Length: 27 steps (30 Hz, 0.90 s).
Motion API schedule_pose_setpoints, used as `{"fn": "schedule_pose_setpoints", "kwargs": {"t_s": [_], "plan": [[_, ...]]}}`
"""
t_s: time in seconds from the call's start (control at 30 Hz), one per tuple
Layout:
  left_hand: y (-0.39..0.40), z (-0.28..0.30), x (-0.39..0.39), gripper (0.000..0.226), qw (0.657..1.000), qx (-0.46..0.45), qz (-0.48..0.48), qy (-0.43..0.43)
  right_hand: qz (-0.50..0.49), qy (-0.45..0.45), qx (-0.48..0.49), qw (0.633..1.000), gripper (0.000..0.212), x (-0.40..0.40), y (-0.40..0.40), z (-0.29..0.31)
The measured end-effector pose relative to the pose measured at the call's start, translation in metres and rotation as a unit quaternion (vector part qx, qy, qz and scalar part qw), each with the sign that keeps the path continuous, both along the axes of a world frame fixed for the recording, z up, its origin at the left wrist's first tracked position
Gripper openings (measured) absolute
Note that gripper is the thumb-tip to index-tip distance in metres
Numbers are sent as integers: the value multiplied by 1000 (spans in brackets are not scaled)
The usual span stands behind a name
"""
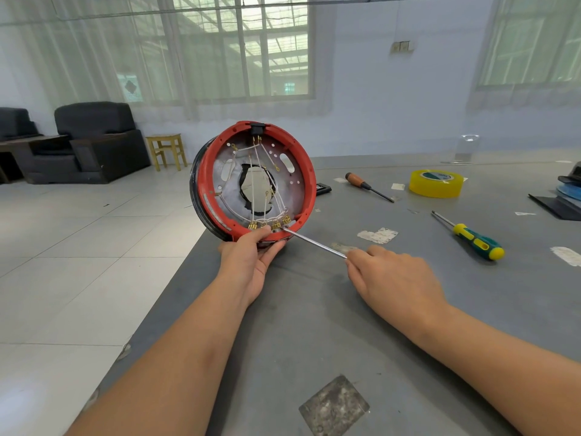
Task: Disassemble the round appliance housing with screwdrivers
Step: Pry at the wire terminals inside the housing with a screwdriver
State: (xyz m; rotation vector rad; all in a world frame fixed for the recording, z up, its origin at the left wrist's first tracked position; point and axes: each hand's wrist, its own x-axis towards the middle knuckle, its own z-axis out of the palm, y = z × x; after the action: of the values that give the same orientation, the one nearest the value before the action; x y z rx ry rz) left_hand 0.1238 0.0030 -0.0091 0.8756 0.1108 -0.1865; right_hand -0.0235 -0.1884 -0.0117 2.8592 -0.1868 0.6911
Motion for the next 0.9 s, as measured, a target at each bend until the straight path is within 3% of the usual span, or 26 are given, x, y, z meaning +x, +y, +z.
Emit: {"fn": "schedule_pose_setpoints", "kwargs": {"t_s": [0.3,0.7,0.9], "plan": [[9,-3,4,48,998,31,-45,-18,31,6,6,999,38,3,-26,7],[13,-2,4,55,993,72,-85,-45,65,5,-13,998,36,8,-45,15],[14,0,3,50,994,55,-90,-31,80,16,29,996,36,4,-44,12]]}}
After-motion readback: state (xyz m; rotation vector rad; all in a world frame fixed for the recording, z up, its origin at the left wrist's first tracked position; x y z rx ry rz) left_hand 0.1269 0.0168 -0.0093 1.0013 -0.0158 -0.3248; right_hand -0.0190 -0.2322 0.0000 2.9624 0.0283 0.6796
